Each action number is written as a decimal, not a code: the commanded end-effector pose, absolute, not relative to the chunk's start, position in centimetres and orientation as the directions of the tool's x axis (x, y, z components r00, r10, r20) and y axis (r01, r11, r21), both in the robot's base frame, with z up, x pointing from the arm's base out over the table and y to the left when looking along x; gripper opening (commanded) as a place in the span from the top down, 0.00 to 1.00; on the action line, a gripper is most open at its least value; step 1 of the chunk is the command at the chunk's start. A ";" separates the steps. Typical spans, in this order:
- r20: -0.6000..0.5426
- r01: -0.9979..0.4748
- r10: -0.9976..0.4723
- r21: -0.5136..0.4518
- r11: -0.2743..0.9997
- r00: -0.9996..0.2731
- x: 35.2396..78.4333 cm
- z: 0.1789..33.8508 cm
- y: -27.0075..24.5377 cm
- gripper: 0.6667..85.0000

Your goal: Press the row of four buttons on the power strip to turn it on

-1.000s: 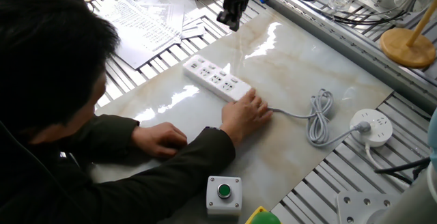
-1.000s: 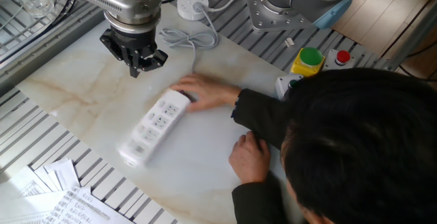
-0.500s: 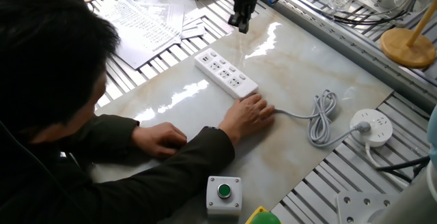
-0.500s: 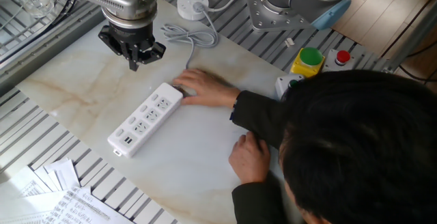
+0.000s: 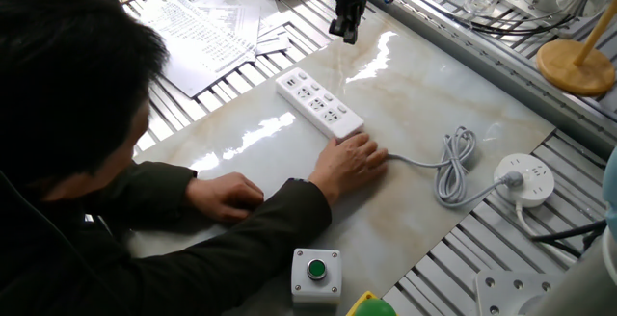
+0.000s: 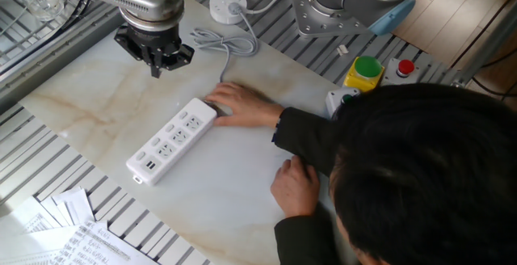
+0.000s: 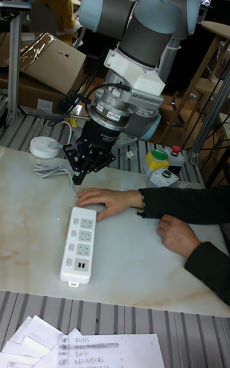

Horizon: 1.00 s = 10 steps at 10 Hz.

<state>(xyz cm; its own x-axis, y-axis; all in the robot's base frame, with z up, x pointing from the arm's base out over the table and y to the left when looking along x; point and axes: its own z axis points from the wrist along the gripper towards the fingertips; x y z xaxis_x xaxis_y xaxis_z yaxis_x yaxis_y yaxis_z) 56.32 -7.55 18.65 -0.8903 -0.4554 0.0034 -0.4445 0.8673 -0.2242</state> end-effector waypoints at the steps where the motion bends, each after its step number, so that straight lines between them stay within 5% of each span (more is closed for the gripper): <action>1: -0.051 -0.497 -0.521 -0.232 0.836 -0.852 58.0 18.9 -6.9 1.00; 5: -0.042 -0.608 -0.619 -0.141 0.781 -0.784 56.9 18.4 -4.6 1.00; 10: -0.029 -0.697 -0.708 -0.150 0.701 -0.706 57.4 15.3 -5.2 1.00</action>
